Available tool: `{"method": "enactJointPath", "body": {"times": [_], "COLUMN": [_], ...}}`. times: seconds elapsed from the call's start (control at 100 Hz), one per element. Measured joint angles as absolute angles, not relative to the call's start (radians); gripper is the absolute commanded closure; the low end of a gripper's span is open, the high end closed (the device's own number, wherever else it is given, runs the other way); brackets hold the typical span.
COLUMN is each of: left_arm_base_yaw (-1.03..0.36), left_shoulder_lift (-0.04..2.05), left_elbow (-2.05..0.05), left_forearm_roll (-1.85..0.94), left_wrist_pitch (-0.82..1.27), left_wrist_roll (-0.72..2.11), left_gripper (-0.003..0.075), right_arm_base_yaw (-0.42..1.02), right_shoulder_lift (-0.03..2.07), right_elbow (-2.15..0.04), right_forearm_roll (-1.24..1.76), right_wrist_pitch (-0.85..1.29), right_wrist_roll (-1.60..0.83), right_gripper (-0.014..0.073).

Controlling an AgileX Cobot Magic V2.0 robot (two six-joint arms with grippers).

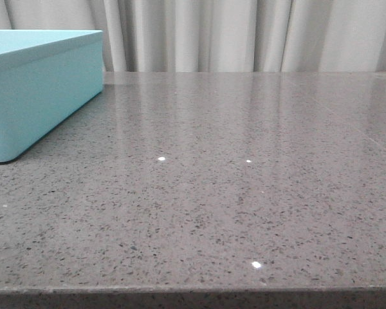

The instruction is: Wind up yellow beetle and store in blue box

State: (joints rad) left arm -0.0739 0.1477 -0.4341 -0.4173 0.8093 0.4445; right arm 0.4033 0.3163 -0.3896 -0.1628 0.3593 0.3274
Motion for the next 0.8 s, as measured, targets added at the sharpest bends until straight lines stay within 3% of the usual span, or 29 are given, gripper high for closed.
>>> {"method": "enactJointPath", "body": {"times": [0.49,0.8], "left_arm_base_yaw": [-0.074,-0.074], "left_shoulder_lift": [0.145,0.065], "left_elbow": [-0.421,-0.241], "left_forearm_roll": [-0.391,-0.291], "left_wrist_pitch": [0.786,0.381], "left_wrist_roll": [0.445,0.330], "left_gripper": [0.0739,0.0739], "right_arm_base_yaw": [0.403,0.403], "right_shoulder_lift": [0.316,0.316], "right_elbow": [-0.390,-0.390], "right_forearm_roll": [-0.165,-0.165], "right_wrist_pitch": [0.357,0.357], "right_wrist_roll": [0.327,0.327], "right_gripper": [0.0659,0.0659]}}
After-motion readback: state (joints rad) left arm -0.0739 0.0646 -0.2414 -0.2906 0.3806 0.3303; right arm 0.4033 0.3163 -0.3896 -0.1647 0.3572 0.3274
